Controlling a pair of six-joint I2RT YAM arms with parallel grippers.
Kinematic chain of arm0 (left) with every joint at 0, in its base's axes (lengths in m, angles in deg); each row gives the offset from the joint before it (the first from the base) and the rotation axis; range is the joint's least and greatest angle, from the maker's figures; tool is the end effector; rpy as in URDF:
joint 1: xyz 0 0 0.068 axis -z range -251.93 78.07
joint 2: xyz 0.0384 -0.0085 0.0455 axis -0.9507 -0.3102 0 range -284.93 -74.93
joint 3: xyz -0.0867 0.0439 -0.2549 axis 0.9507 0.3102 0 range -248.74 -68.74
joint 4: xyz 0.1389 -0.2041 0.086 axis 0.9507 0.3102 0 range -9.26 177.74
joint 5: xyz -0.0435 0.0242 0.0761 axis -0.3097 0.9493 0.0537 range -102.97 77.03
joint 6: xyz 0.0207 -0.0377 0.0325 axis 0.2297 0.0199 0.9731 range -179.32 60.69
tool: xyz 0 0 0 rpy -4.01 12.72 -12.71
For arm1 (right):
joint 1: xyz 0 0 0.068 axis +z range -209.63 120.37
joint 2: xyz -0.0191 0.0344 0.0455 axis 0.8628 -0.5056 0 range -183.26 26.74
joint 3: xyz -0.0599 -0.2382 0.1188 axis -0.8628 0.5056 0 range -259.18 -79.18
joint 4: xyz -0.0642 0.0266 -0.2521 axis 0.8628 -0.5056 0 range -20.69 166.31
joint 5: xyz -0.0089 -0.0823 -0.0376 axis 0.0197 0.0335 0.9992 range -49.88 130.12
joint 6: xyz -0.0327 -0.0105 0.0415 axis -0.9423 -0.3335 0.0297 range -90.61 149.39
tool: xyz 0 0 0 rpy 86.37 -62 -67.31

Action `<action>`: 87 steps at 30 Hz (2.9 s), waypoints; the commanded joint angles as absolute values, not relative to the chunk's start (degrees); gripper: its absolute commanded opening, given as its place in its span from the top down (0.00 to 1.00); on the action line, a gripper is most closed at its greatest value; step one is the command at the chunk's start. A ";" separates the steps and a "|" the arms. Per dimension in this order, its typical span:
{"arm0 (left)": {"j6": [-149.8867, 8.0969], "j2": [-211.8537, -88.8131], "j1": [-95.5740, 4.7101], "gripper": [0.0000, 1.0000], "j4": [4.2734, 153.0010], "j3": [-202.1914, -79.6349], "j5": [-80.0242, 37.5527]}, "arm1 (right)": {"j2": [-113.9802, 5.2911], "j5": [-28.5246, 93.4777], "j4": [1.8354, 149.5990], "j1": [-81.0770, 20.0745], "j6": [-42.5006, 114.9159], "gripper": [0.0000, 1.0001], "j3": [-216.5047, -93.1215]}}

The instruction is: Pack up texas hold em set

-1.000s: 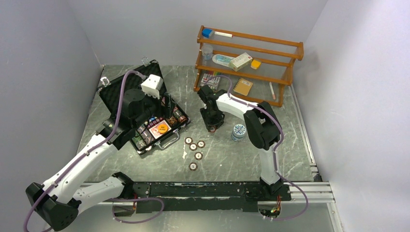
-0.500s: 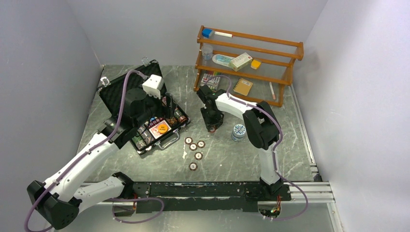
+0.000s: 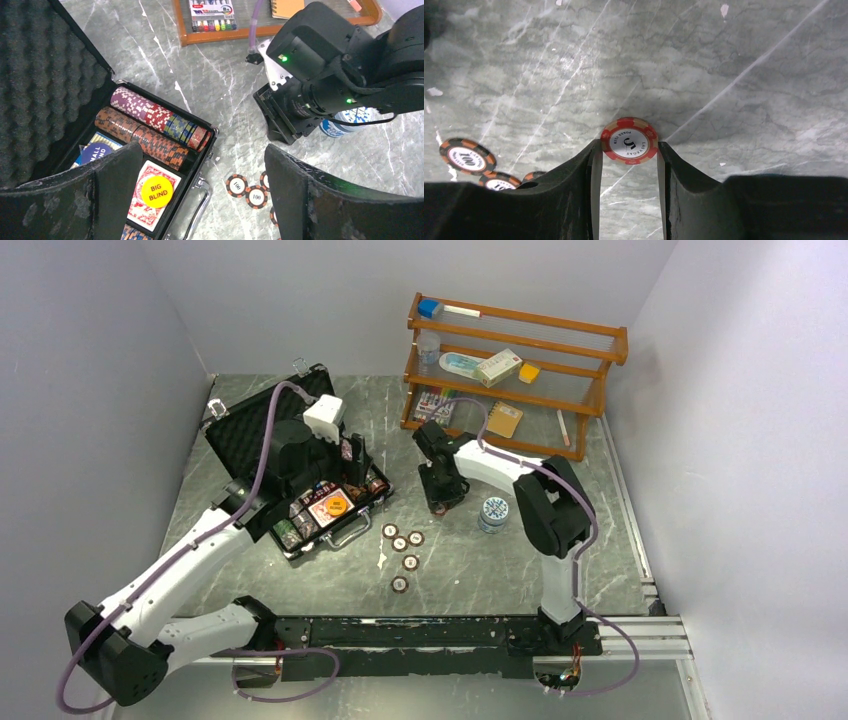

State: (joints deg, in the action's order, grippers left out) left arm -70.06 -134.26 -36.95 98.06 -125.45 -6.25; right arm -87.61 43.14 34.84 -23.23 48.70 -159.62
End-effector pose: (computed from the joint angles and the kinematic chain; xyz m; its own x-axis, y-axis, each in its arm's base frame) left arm 0.1955 -0.1318 0.3520 -0.3639 0.0287 -0.9310 0.4186 0.8979 -0.1360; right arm 0.3177 0.2320 0.1612 -0.9274 -0.2735 -0.2552 -0.2916 0.9559 0.0355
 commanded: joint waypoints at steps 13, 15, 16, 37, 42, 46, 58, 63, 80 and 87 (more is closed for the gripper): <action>-82.18 -140.32 -36.82 0.13 92.79 -119.08 -14.08 | -74.35 37.26 44.95 -23.07 53.91 0.59 -150.80; -83.99 -139.90 -36.82 0.13 92.84 -117.99 -12.42 | -75.59 37.23 44.48 -22.72 53.36 0.57 -151.73; -84.61 -139.55 -36.85 0.13 93.18 -117.82 -10.94 | -76.47 37.59 44.14 -22.34 53.09 0.56 -152.37; -85.22 -128.09 -36.81 0.10 98.28 -120.12 11.97 | -93.41 45.65 46.34 -8.77 44.76 0.26 -167.34; -84.68 -128.26 -36.81 0.10 97.96 -120.00 12.08 | -96.28 46.70 45.65 -8.61 44.46 0.29 -168.87; -84.21 -128.45 -36.81 0.10 97.89 -120.03 12.17 | -97.59 47.33 46.04 -8.56 44.50 0.36 -169.43; -83.86 -128.45 -36.78 0.09 97.53 -119.55 12.43 | -94.79 49.78 38.72 -9.95 46.79 0.58 -165.42; -83.80 -128.36 -36.78 0.09 97.22 -119.18 12.32 | -90.74 49.53 35.76 -12.14 46.09 0.58 -160.13; -83.84 -126.96 -36.83 0.09 96.33 -116.89 12.39 | -90.50 41.27 28.40 -15.51 45.06 0.45 -156.76; -83.46 -126.70 -36.78 0.09 96.12 -116.84 12.26 | -93.63 41.21 30.13 -16.60 46.18 0.51 -157.01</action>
State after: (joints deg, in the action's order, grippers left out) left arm -84.20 -127.37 -36.95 97.71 -117.28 11.36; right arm -88.07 41.77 30.36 -15.82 45.64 -158.88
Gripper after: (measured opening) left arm 0.910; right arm 0.503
